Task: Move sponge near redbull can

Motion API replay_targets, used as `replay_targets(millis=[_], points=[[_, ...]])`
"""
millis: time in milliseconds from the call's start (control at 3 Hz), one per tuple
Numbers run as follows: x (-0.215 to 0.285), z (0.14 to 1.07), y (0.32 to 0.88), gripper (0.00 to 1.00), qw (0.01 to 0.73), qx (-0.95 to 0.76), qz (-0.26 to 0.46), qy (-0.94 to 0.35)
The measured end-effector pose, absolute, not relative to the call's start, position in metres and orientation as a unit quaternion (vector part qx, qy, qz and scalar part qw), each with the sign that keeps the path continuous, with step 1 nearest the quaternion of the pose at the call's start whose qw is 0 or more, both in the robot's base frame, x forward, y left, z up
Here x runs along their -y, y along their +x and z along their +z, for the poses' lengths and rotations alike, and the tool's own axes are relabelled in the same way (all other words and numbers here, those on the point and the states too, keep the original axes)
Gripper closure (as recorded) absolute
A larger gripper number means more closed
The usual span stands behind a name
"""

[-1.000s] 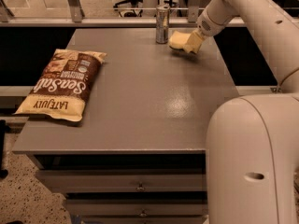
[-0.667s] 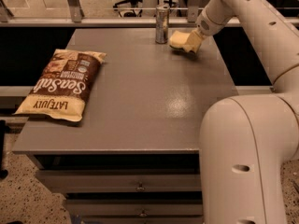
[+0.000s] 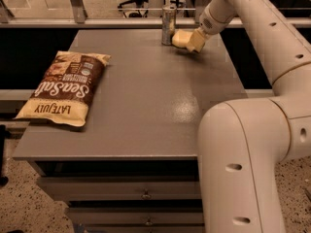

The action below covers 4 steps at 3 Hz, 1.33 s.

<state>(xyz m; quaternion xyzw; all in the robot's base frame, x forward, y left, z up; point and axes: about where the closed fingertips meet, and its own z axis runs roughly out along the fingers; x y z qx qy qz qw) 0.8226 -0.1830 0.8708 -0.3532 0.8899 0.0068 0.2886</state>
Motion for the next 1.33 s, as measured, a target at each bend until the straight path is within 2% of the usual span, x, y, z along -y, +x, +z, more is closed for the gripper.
replay_targets(millis=[333, 667, 1333], points=[[0.172, 0.870, 0.825, 0.14, 0.287, -0.887, 0.015, -0.360], [0.165, 0.870, 0.826, 0.00, 0.287, -0.885, 0.019, -0.366], [0.169, 0.873, 0.818, 0.00, 0.299, -0.876, 0.051, -0.374]])
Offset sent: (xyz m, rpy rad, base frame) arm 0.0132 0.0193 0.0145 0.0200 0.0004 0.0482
